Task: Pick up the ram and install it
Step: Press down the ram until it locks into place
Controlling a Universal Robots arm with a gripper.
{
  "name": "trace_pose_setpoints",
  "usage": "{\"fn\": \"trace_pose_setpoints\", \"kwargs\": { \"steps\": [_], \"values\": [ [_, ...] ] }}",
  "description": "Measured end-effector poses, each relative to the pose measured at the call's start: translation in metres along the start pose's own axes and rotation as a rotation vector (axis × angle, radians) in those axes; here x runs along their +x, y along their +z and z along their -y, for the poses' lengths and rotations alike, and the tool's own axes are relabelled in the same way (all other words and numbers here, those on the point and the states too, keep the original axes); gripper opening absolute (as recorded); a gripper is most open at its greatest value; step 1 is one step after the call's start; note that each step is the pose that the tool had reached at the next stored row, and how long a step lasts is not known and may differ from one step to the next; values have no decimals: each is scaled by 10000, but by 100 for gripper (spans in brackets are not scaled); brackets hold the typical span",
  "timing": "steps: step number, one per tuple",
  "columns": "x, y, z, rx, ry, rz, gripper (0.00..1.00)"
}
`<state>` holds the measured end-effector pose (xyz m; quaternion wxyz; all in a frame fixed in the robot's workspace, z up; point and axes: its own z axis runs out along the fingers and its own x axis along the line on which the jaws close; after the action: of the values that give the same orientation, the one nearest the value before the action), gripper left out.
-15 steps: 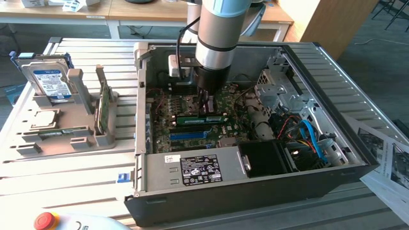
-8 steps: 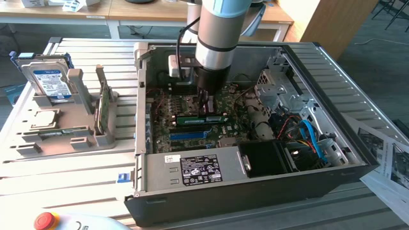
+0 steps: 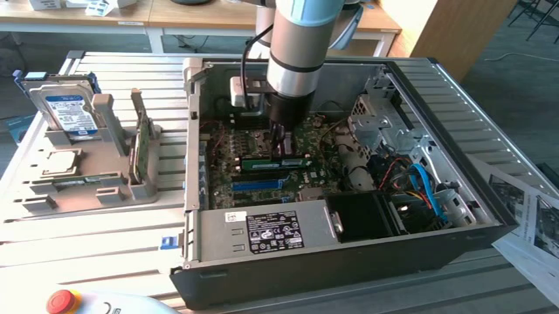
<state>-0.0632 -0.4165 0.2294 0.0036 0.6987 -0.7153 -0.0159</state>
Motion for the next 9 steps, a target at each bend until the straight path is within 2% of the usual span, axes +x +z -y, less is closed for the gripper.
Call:
{"fn": "trace_pose_setpoints", "kwargs": {
  "steps": [9],
  "values": [
    [0,10,0,1,0,3,11]
  ]
}}
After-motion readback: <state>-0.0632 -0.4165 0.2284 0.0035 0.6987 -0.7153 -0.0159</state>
